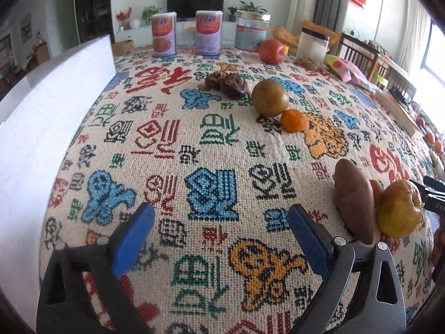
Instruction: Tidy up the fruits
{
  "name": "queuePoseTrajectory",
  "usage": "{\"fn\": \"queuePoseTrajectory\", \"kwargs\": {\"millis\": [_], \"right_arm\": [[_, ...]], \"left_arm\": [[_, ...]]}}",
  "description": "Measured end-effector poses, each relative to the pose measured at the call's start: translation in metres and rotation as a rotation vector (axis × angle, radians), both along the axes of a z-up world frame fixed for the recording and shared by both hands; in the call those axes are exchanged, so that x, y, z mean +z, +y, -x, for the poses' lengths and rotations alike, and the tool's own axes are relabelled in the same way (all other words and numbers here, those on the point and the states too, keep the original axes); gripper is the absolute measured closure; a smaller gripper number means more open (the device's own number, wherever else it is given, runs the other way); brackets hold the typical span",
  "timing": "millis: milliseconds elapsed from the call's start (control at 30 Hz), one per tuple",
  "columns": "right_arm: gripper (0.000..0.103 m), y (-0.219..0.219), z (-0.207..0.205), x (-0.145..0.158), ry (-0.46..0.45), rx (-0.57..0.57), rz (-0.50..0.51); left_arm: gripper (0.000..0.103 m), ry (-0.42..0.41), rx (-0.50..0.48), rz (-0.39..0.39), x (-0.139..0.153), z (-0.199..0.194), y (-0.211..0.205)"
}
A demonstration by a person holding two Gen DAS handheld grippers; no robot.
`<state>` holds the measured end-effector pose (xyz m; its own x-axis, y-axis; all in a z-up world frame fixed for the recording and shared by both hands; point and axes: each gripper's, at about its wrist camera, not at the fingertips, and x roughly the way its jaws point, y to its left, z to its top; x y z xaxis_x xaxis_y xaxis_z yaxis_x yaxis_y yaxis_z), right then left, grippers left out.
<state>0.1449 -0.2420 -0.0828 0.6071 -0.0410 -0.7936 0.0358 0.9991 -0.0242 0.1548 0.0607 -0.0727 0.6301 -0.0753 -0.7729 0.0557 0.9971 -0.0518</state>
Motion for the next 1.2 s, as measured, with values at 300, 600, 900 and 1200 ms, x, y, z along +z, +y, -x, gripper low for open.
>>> {"fn": "queuePoseTrajectory", "kwargs": {"millis": [300,600,900,1200], "right_arm": [[0.000,0.0016,-0.0009,-0.0084,0.035,-0.016,-0.004],[0.000,0.0013,-0.0035,-0.0083,0.039,-0.018,-0.009],[0.000,0.0010,-0.0032,-0.0084,0.038,-0.018,-0.009],[0.000,0.0011,-0.0030,-0.0082,0.039,-0.018,-0.009]], "left_arm": [[0.001,0.054,-0.003,-0.041,-0.0118,-0.0066,-0.0056],[0.001,0.055,-0.004,-0.045,-0.0124,-0.0068,-0.0062],[0.001,0.055,-0.004,-0.045,-0.0125,-0.0068,-0.0062],[0.000,0.055,-0.004,-0.045,-0.0126,-0.0067,-0.0061]]}}
